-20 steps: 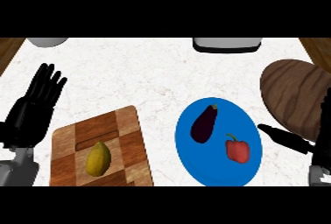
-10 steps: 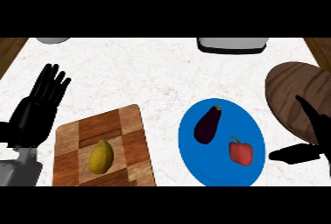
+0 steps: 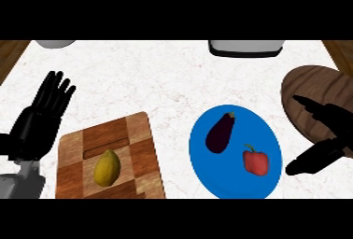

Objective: Pick the bell pepper from the plate and place it in the bowl

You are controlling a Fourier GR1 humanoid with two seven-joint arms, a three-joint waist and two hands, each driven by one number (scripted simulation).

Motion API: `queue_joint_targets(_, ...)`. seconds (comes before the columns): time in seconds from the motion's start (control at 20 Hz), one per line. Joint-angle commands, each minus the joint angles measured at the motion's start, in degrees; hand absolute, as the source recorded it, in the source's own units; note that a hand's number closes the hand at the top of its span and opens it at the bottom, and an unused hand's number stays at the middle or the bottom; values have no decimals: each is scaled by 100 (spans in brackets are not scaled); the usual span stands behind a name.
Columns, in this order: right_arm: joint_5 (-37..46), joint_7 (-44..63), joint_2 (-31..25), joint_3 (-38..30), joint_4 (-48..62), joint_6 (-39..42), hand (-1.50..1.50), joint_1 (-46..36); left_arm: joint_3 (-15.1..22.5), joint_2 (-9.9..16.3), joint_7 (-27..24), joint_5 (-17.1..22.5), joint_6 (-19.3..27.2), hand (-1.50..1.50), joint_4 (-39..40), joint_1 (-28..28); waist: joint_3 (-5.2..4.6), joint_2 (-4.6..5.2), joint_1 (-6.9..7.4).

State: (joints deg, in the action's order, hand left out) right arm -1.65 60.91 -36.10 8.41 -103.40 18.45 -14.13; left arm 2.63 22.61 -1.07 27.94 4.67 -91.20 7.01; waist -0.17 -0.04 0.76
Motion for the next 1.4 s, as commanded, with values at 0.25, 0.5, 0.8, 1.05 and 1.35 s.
queue_joint_targets(0.25,15,1512,560,670,-144,-294,-150,-436,53,-218,64,-268,127,0,-209,-75,13,-5,-22)
queue_joint_targets(0.5,455,1528,781,1053,-524,-705,-150,36,-204,-156,-53,-148,-219,0,319,121,11,-1,-90)
queue_joint_targets(0.8,1271,1111,700,983,-840,-770,-150,358,-405,-64,144,-65,-436,0,91,-73,14,-6,-81)
queue_joint_targets(1.05,1836,-33,837,800,-398,-670,-150,899,-505,-284,107,-274,-418,0,73,-55,17,1,-78)
queue_joint_targets(1.35,2159,79,1223,851,-322,-557,-150,970,-517,-422,364,-461,-332,0,-354,-134,17,-3,-68)
